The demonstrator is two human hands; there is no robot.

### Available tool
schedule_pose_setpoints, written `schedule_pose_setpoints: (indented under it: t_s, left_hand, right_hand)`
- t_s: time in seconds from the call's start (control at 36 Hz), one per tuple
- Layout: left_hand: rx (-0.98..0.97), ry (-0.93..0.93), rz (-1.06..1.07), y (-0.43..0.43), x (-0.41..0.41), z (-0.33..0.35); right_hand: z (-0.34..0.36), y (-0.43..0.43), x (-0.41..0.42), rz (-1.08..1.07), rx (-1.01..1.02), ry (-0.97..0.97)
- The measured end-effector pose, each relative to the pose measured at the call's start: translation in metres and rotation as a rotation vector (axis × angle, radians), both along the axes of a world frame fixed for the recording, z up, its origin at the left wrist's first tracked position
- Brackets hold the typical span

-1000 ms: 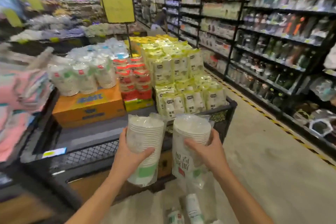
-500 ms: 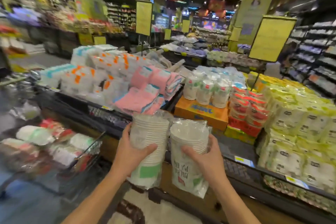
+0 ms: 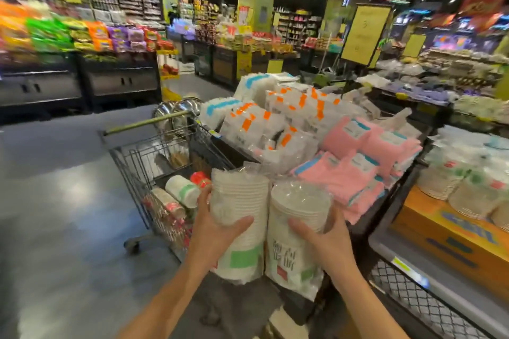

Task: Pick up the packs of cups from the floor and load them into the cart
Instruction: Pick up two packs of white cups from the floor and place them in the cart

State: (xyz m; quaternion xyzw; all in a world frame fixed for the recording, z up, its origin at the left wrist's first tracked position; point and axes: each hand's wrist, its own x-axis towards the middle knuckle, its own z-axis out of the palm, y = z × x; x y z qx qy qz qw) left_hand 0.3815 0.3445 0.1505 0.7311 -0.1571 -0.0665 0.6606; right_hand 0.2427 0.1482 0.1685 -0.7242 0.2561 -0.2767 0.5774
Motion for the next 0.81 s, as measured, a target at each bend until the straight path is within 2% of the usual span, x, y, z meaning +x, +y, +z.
schedule_pose_setpoints:
  t_s: [0.25,0.56,0.81]
  left_hand:
    - [-0.019,0.155,0.136,-0.001,0.074,-0.029]
    - [-0.004,0.206,0.467,-0.036,0.165,-0.047]
    - [0.003,0.296,0.589,-0.046,0.213,-0.074]
  right_hand:
    - [-0.023,-0.023,0.111,0.119,0.03,0.066]
    - [-0.037,-0.111,0.259,0.32,-0.003,0.143]
    - [-0.075,-0.129,0.356,0.495,-0.09,0.264]
